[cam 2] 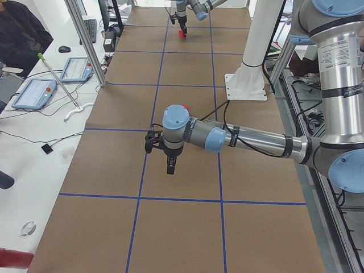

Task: Form red blocks into L shape at center
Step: 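Lower the right gripper onto the red cube farthest from the left arm and grasp it, then carry the red cube with the right gripper to the table center and set it down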

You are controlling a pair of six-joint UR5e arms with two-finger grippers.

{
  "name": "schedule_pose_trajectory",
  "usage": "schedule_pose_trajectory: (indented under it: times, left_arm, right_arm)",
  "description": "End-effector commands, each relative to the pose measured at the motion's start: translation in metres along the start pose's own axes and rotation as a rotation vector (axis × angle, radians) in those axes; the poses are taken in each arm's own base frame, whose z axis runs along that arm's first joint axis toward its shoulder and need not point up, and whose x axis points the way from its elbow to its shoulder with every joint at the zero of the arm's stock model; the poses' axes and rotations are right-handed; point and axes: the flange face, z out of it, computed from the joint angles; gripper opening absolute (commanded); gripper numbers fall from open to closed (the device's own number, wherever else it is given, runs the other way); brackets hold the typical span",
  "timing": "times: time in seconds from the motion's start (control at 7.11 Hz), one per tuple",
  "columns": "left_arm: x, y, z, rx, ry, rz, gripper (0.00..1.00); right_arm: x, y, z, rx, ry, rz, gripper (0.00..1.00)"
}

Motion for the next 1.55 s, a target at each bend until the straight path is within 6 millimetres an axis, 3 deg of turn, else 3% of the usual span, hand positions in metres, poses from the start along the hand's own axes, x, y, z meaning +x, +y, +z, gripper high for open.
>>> schedule_pose_trajectory:
  times: [0.0, 0.14, 0.28, 0.42, 0.7, 0.98, 1.12, 1.27, 1.41]
  left_arm:
    - [0.0, 0.0, 0.0, 0.0, 0.0, -0.001, 1.0]
    - [0.002, 0.0, -0.002, 0.004, 0.001, 0.003, 1.0]
    - [0.003, 0.0, -0.003, 0.006, 0.002, 0.005, 1.0]
    - [0.003, 0.0, -0.003, 0.005, 0.002, 0.006, 1.0]
    - [0.002, 0.0, -0.002, 0.003, 0.001, 0.004, 1.0]
    - [0.0, 0.0, 0.0, -0.001, 0.0, -0.002, 1.0]
    - [0.002, 0.0, -0.001, 0.002, 0.002, 0.001, 1.0]
    - [0.003, 0.0, -0.002, 0.003, 0.003, 0.002, 1.0]
    - [0.001, 0.0, -0.001, 0.001, 0.002, -0.001, 1.0]
  right_arm:
    - [-0.038, -0.033, -0.033, 0.027, -0.048, -0.008, 0.0]
    - [-0.088, -0.077, -0.08, 0.055, -0.066, 0.143, 0.0]
    - [-0.14, -0.111, -0.114, 0.079, -0.091, 0.284, 0.0]
    - [-0.191, -0.123, -0.117, 0.082, -0.12, 0.342, 0.0]
    - [-0.343, -0.143, -0.113, 0.133, -0.143, 0.43, 0.0]
    - [-0.47, -0.192, -0.113, 0.147, -0.177, 0.561, 0.0]
    - [-0.506, -0.196, -0.106, 0.129, -0.181, 0.548, 0.0]
    - [-0.531, -0.18, -0.092, 0.126, -0.198, 0.506, 0.0]
    - [-0.539, -0.18, -0.086, 0.159, -0.2, 0.496, 0.0]
